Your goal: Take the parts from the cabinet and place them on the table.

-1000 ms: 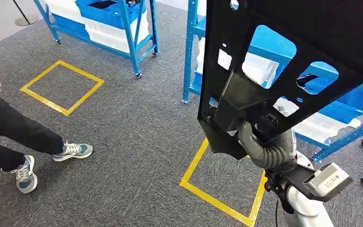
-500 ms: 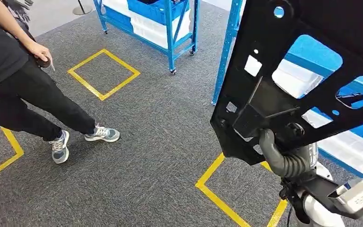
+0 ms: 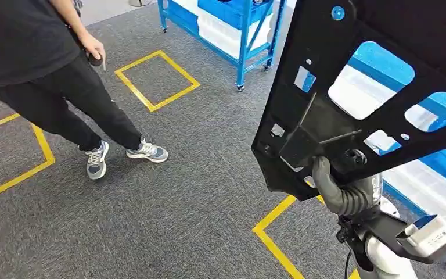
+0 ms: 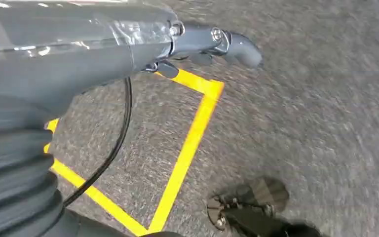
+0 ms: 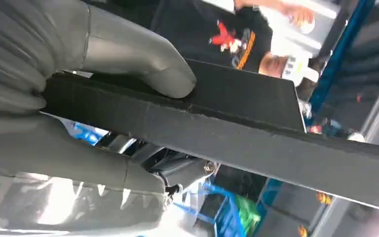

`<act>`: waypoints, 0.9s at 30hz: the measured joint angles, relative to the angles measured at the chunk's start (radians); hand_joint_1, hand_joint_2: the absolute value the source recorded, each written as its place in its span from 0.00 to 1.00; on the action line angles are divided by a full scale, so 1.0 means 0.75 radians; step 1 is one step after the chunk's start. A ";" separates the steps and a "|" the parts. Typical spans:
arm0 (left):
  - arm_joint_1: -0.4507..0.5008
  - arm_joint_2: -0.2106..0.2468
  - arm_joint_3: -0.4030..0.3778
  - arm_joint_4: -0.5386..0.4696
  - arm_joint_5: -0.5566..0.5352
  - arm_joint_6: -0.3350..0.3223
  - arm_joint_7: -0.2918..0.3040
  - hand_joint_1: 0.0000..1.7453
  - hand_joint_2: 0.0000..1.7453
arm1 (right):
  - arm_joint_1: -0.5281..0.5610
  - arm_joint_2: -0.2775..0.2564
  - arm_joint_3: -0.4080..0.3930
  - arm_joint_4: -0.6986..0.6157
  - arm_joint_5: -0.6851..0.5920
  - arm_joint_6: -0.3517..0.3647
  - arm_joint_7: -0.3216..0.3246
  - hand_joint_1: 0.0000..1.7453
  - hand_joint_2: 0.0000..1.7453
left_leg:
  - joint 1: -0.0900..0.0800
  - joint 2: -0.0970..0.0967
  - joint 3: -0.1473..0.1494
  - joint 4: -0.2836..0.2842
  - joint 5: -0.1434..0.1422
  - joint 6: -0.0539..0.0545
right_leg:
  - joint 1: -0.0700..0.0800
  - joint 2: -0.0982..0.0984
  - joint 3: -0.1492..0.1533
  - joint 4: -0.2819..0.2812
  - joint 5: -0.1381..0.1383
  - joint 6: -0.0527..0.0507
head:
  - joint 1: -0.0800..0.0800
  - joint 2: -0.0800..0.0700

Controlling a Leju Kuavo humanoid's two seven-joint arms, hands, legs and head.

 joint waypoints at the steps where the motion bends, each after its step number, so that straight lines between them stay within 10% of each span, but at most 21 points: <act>1: -0.003 0.000 0.000 0.000 -0.001 0.000 0.001 0.00 1.00 | 0.003 0.000 -0.003 -0.004 0.000 0.000 -0.001 1.00 1.00 | 0.003 -0.014 -0.005 0.000 0.004 0.007 | -0.002 0.048 -0.026 0.060 -0.046 0.000 | 0.003 0.000; 3: -0.008 0.000 0.000 0.000 -0.007 -0.001 0.003 0.00 1.00 | 0.012 -0.001 -0.011 -0.005 0.007 0.000 0.000 1.00 1.00 | 0.003 -0.052 -0.016 0.000 0.010 0.016 | -0.002 0.093 -0.123 0.276 -0.151 0.000 | 0.026 0.000; 5: -0.004 0.000 -0.001 0.000 -0.010 -0.003 0.007 0.00 1.00 | 0.025 -0.001 -0.011 -0.005 0.009 -0.001 0.002 1.00 1.00 | 0.002 -0.087 -0.021 0.001 0.015 0.020 | -0.001 0.101 -0.169 0.376 -0.162 -0.002 | 0.034 0.000; 8: -0.002 0.000 -0.001 0.000 -0.012 -0.003 0.006 0.00 1.00 | 0.025 -0.001 -0.012 -0.005 0.010 -0.001 0.002 1.00 1.00 | 0.005 -0.146 -0.021 0.003 0.022 0.014 | -0.004 0.137 -0.036 0.115 -0.001 -0.006 | 0.042 0.000; 10: -0.005 -0.001 -0.001 0.000 -0.016 -0.005 0.006 0.00 1.00 | 0.027 0.000 -0.012 -0.005 0.013 -0.001 0.004 1.00 1.00 | 0.004 -0.178 -0.033 0.006 0.030 0.001 | -0.011 0.251 0.020 -0.012 0.013 -0.012 | 0.046 0.000; 14: 0.005 -0.001 -0.001 0.001 -0.021 -0.010 0.010 0.00 1.00 | 0.026 0.000 -0.012 -0.008 0.015 0.000 0.005 1.00 1.00 | 0.012 -0.237 -0.056 -0.009 0.060 -0.042 | -0.006 0.195 0.025 -0.032 0.019 -0.028 | 0.046 0.000; 17: 0.003 -0.001 -0.001 0.001 -0.024 -0.012 0.015 0.00 1.00 | 0.029 0.001 -0.013 -0.008 0.016 -0.001 0.004 1.00 1.00 | 0.006 -0.070 -0.108 0.130 -0.042 -0.042 | -0.011 0.136 0.029 -0.039 0.024 -0.042 | 0.019 0.000; 20: 0.001 -0.002 -0.001 0.001 -0.028 -0.013 0.023 0.00 1.00 | 0.035 0.001 -0.012 -0.008 0.016 -0.001 0.006 1.00 1.00 | 0.010 -0.055 -0.204 0.388 -0.150 -0.045 | -0.008 0.076 0.026 -0.038 0.024 -0.043 | 0.009 0.000; 23: 0.004 -0.001 -0.001 0.001 -0.032 -0.012 0.024 0.00 1.00 | 0.039 0.001 -0.013 -0.008 0.016 -0.001 0.006 1.00 1.00 | 0.015 -0.036 -0.079 0.190 -0.044 -0.044 | -0.010 0.027 0.030 -0.037 0.022 -0.039 | -0.010 0.000; 25: 0.001 -0.002 -0.001 0.001 -0.034 -0.012 0.023 0.00 1.00 | 0.039 0.001 -0.013 -0.009 0.016 -0.001 0.005 1.00 1.00 | 0.007 0.076 0.018 0.015 -0.019 -0.050 | -0.004 0.005 0.032 -0.033 0.015 -0.028 | -0.027 0.000; 27: -0.002 -0.005 -0.002 0.001 -0.036 -0.012 0.020 0.00 1.00 | 0.039 0.001 -0.015 -0.009 0.017 0.000 0.006 1.00 1.00 | -0.002 0.059 0.003 0.006 -0.011 -0.027 | 0.006 -0.013 0.027 -0.027 0.015 -0.019 | -0.027 0.000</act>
